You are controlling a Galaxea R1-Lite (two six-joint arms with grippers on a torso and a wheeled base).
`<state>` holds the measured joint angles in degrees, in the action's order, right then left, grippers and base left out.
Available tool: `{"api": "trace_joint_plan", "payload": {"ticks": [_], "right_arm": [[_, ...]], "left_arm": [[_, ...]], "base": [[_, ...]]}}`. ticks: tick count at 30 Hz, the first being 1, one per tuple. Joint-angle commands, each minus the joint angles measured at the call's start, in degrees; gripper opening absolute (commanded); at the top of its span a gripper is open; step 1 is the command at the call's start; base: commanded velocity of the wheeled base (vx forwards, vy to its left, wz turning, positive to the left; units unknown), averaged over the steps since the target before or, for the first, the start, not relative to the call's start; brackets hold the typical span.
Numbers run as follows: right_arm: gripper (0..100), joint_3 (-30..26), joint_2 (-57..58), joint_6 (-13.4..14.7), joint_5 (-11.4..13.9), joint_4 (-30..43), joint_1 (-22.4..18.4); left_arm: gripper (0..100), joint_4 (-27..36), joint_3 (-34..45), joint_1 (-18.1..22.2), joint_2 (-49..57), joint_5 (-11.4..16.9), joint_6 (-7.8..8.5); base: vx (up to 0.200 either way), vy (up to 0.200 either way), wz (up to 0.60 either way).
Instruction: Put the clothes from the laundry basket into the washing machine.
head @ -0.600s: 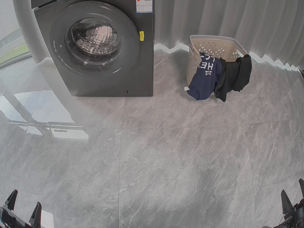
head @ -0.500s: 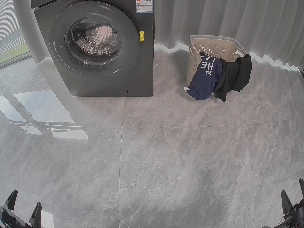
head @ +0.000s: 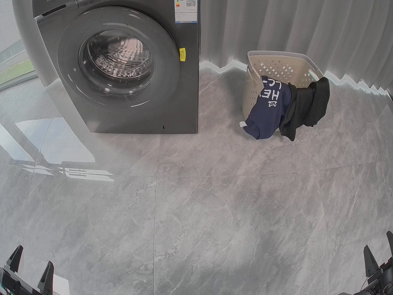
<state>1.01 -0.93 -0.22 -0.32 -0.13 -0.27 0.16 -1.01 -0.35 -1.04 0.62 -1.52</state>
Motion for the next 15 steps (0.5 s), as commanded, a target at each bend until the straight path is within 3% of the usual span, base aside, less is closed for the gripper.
{"api": "trace_joint_plan", "payload": {"ticks": [1,6,12,15], "right_arm": [[100,-1.0,0.9,0.0,0.1,0.0,0.0],[100,-1.0,0.9,0.0,0.1,0.0,0.0],[100,-1.0,0.9,0.0,0.0,0.0,0.0],[100,-1.0,0.9,0.1,0.0,0.0,0.0]], "left_arm": [[100,0.0,0.9,0.0,1.0,-0.1,-0.32],[100,0.0,1.0,0.0,1.0,-0.3,0.03],[100,0.1,1.0,0.1,1.0,-0.3,0.03],[100,0.0,1.0,0.1,1.0,-0.3,-0.06]], "base": [[0.2,0.0,0.0],[0.2,0.0,0.0],[0.0,0.0,0.0],[0.0,-0.2,0.0]]}}
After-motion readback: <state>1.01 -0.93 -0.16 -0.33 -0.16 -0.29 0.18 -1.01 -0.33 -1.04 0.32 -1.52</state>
